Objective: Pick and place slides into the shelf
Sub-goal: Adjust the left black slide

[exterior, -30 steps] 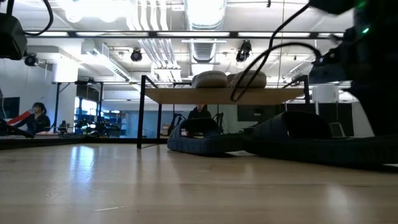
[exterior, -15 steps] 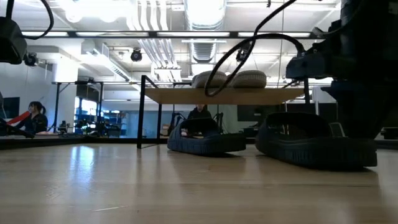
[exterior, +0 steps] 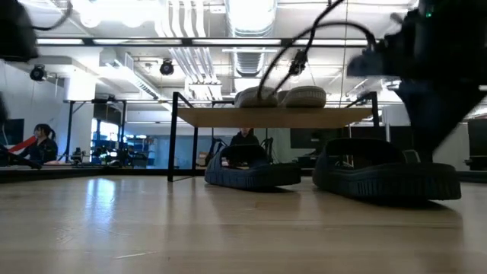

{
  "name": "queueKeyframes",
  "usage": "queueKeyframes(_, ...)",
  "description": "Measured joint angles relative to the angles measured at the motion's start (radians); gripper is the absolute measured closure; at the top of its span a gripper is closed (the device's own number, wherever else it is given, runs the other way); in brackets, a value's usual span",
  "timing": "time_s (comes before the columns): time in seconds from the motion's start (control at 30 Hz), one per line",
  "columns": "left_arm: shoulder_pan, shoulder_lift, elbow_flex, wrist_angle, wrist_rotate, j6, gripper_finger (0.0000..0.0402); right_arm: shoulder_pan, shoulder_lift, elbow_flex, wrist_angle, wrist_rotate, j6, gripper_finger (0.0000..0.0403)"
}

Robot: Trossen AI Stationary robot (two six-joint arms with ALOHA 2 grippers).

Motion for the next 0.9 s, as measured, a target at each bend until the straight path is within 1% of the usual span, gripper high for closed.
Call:
queueKeyframes(0.1, 0.066, -0.012, 0.001, -0.001, -0.067, -0.025, 0.0279, 0.004, -0.037, 0.008, 0.001, 0.061, 0.047, 0.0394)
queueKeyframes(0.17, 0.137, -0.024, 0.001, 0.006, -0.072, -0.028, 0.0279, 0.004, -0.065, 0.009, 0.0, 0.091, 0.064, 0.0394)
queueKeyframes(0.27, 0.263, -0.029, 0.001, 0.006, -0.073, -0.027, 0.0285, 0.003, -0.103, 0.001, -0.016, 0.096, 0.065, 0.0394)
queueKeyframes(0.4, 0.43, -0.007, 0.005, 0.007, -0.073, 0.013, 0.0314, 0.005, -0.134, -0.011, -0.099, 0.081, 0.059, 0.0394)
queueKeyframes(0.53, 0.574, 0.041, 0.005, 0.024, -0.073, 0.033, 0.035, 0.006, -0.18, -0.046, -0.139, 0.052, -0.014, 0.0394)
queueKeyframes(0.63, 0.654, 0.09, 0.005, 0.113, -0.073, 0.032, 0.0371, 0.006, -0.237, -0.094, -0.137, 0.051, -0.054, 0.0394)
queueKeyframes(0.77, 0.729, 0.182, 0.038, 0.265, -0.072, 0.026, 0.0384, 0.006, -0.324, -0.182, -0.136, 0.057, -0.059, 0.0394)
queueKeyframes(0.9, 0.77, 0.294, 0.108, 0.265, -0.072, 0.029, 0.0387, 0.01, -0.413, -0.263, -0.128, 0.065, -0.036, 0.0394)
